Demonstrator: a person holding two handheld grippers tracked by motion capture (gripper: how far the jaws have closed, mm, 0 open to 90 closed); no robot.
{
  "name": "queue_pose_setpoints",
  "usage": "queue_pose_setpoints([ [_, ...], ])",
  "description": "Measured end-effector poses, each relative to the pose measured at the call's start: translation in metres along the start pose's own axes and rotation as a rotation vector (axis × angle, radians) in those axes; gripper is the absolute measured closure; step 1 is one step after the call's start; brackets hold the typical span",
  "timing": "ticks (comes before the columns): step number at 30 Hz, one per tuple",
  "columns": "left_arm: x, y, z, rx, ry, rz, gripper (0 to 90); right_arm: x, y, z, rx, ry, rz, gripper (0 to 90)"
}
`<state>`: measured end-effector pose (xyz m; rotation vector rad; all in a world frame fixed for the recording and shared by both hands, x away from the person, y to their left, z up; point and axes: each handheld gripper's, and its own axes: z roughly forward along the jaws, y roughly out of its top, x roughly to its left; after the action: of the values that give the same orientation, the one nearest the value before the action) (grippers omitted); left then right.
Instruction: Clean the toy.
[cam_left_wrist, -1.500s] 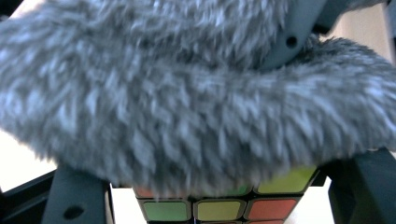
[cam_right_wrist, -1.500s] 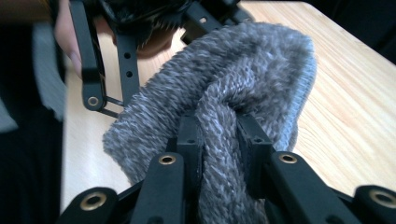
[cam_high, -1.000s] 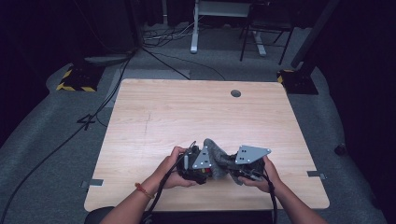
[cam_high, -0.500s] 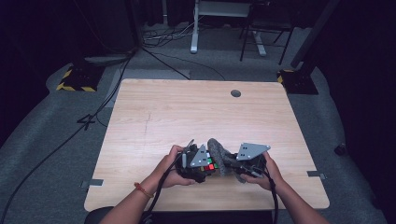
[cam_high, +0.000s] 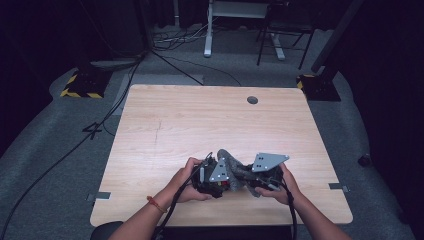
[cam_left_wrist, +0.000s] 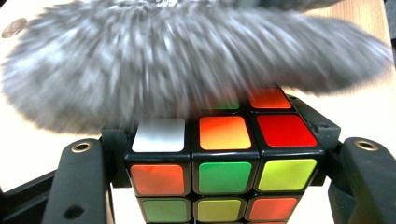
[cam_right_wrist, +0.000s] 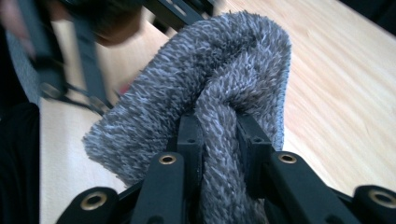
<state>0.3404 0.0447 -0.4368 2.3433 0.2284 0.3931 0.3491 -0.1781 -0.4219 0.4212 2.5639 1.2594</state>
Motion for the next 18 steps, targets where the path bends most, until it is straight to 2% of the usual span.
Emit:
queue_pose_setpoints([
  [5,0.006,0.0,-0.012,-0.069,-0.001,-0.02,33.4,-0.014,-0.011,0.002,0.034,-0.012,0.052,74.7],
  [7,0.005,0.0,-0.014,-0.095,-0.005,-0.024,33.3,-0.016,-0.013,0.003,0.014,0.02,0.069,74.5],
  [9,0.004,-0.001,-0.014,-0.117,-0.019,-0.03,33.3,-0.013,-0.01,0.002,-0.037,0.064,0.077,74.5],
  [11,0.005,-0.002,-0.013,-0.122,-0.023,-0.03,33.2,-0.011,-0.008,0.001,-0.044,0.059,0.065,74.6],
  [14,0.003,-0.003,-0.011,-0.11,-0.009,-0.023,33.0,-0.013,-0.01,-0.002,-0.086,0.087,0.099,74.8],
  [18,0.002,-0.002,-0.009,-0.099,-0.008,-0.019,32.9,-0.01,-0.005,-0.009,-0.14,0.099,0.096,75.0],
])
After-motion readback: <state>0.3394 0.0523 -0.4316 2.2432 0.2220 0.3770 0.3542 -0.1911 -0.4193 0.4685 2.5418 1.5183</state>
